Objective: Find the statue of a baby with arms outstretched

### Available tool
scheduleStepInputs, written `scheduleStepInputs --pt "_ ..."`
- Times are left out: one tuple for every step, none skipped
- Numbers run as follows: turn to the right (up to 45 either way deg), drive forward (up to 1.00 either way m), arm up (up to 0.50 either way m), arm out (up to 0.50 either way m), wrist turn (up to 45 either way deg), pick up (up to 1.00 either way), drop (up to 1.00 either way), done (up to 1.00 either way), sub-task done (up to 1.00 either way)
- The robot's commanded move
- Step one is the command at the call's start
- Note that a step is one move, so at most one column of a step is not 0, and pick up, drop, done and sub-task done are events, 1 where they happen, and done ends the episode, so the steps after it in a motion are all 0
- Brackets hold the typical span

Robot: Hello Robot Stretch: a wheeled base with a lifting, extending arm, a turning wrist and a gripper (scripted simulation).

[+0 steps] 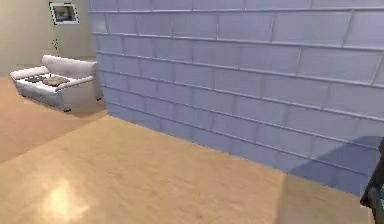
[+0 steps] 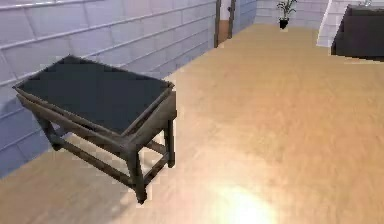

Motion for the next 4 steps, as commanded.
scheduleStepInputs --pt "45.0 0.0 0.0 0.0 0.0 0.0 0.0 0.0 0.0" --pt "45.0 0.0 0.0 0.0 0.0 0.0 0.0 0.0 0.0" --pt "18.0 0.0 0.0 0.0 0.0 0.0 0.0 0.0 0.0" --pt "0.0 1.0 0.0 0.0 0.0 0.0 0.0 0.0 0.0"
